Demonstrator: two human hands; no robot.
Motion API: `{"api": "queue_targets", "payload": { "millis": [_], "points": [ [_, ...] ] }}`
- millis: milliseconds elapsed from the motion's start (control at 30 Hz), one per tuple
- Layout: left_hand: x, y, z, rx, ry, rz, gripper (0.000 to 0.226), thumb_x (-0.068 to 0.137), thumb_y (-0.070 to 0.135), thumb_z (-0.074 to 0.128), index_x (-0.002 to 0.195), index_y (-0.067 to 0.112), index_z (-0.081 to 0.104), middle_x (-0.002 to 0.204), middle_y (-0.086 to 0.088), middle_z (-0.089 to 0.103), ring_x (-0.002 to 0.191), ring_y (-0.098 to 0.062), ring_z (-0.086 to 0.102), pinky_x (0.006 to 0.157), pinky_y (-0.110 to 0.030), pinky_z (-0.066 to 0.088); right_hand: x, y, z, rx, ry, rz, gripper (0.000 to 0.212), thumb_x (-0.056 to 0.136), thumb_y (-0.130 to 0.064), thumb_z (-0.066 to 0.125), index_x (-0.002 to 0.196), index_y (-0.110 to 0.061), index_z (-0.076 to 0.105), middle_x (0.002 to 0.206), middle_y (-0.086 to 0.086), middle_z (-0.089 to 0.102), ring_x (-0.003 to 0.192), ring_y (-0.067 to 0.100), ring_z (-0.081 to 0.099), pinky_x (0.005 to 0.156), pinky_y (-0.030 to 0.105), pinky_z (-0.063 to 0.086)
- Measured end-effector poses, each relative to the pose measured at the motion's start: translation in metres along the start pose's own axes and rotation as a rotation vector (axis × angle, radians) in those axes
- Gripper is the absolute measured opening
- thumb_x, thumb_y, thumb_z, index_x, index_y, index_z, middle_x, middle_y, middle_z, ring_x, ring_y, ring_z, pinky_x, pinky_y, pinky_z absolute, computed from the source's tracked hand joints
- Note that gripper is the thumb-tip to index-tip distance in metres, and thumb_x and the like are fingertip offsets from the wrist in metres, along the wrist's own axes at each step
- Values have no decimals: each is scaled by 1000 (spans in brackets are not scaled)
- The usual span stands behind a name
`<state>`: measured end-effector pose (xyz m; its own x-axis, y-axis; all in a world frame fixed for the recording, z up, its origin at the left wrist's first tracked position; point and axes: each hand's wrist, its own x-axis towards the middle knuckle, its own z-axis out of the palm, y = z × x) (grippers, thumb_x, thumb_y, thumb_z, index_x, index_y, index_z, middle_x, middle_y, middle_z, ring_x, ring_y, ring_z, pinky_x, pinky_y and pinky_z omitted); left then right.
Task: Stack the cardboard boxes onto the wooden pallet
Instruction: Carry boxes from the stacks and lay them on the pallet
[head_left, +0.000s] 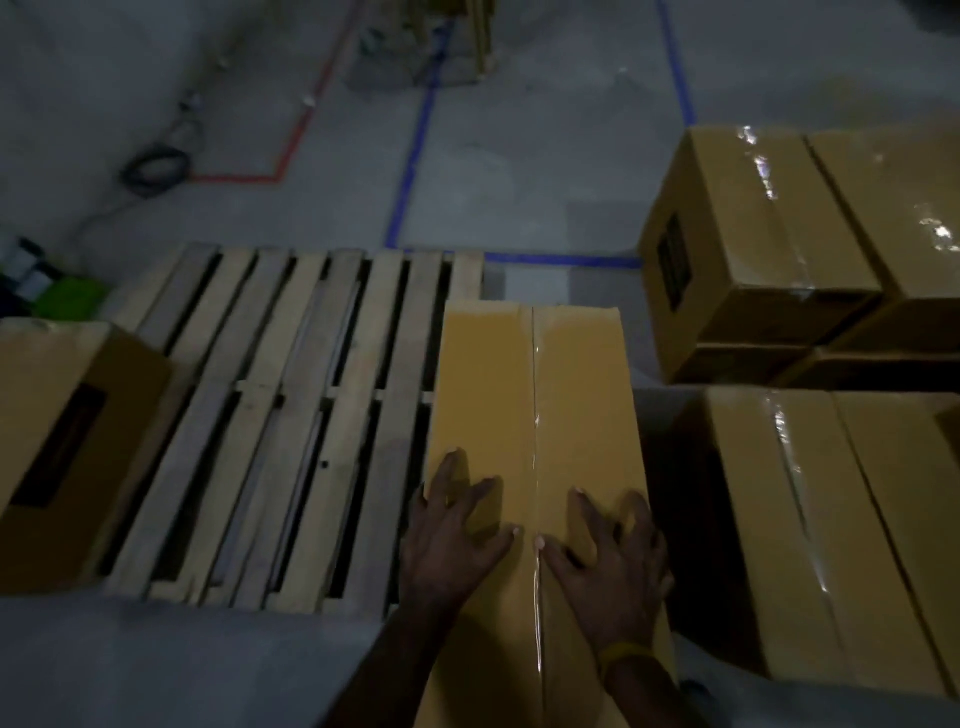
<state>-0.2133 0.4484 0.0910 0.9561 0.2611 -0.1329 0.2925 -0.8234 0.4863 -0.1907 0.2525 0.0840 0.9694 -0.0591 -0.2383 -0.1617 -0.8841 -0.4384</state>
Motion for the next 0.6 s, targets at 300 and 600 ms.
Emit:
{"api": "queue_targets", "payload": {
  "millis": [300, 600],
  "points": [
    [34, -136, -65, 39, 1, -81, 74, 72, 84, 47, 138, 52, 45, 165, 18, 2, 146, -31, 25, 95, -50, 51, 1, -131, 88, -40, 25, -92, 74, 69, -80, 62, 138, -57, 45, 158, 2, 18, 135, 39, 29, 99, 63, 35],
    [77, -244, -111, 68, -71, -161, 79, 70, 90, 40, 140, 54, 39, 163, 22, -7, 148, -28, 15, 95, -49, 52, 12, -223, 178, -33, -29, -114, 74, 70, -79, 60, 138, -56, 46, 158, 4, 20, 135, 41, 29, 98, 63, 36]
  ]
}}
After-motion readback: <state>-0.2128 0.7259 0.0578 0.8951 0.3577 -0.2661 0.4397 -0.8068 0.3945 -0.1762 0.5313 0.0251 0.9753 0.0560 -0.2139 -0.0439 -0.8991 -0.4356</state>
